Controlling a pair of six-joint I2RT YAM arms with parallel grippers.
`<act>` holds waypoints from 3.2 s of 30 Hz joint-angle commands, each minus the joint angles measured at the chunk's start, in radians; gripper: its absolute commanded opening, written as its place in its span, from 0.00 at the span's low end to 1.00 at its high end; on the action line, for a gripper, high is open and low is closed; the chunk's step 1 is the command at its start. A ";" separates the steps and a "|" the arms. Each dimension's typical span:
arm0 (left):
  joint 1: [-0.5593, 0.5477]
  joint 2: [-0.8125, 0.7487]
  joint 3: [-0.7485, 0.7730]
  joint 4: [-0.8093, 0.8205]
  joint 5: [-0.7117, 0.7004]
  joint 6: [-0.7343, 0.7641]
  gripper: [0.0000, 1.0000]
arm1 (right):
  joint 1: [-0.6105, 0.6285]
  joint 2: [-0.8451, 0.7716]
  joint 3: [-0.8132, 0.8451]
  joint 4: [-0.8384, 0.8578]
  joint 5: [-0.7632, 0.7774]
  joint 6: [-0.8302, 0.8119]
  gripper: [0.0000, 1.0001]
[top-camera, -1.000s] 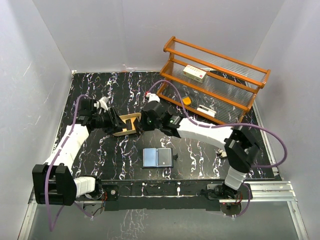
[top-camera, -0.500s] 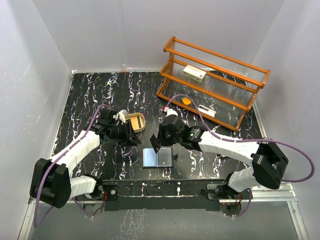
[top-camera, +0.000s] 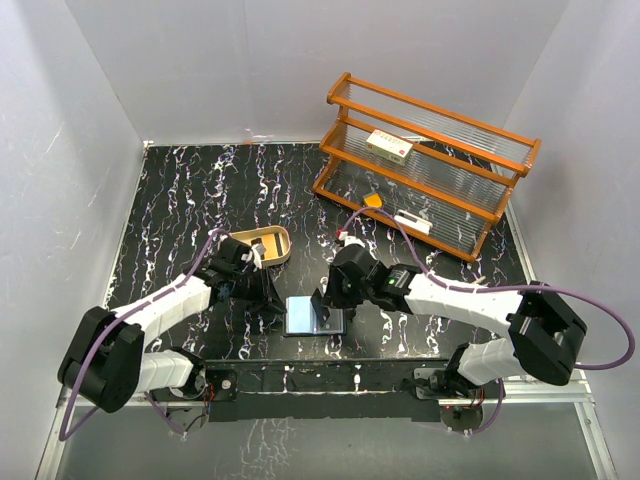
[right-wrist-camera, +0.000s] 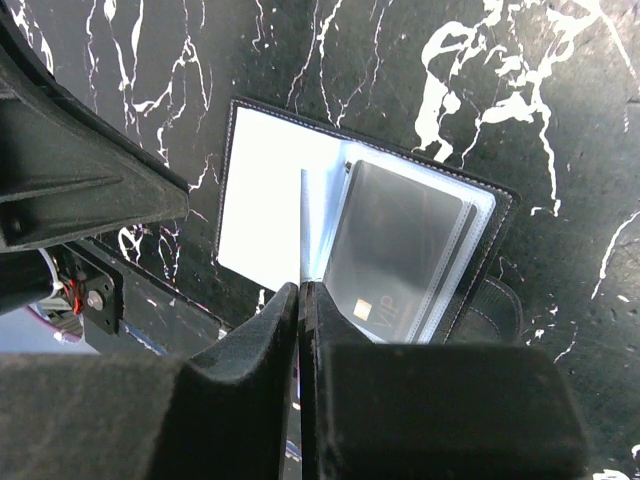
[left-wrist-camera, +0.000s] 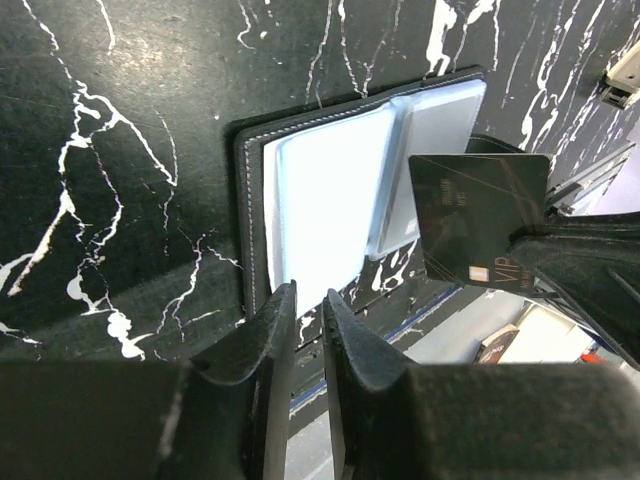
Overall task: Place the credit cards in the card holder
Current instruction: Insert the credit card into the card holder.
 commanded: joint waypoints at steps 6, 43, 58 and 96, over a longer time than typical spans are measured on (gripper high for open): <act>-0.023 0.041 -0.080 0.135 0.026 -0.069 0.12 | 0.003 -0.014 -0.059 0.155 -0.047 0.071 0.05; -0.059 0.114 -0.121 0.103 -0.099 -0.029 0.12 | -0.015 -0.072 -0.203 0.242 0.001 0.105 0.00; -0.064 0.122 -0.121 0.100 -0.110 -0.032 0.12 | -0.044 -0.067 -0.260 0.369 -0.103 0.131 0.00; -0.083 0.126 -0.119 0.083 -0.139 -0.040 0.12 | -0.068 0.016 -0.317 0.416 -0.087 0.114 0.00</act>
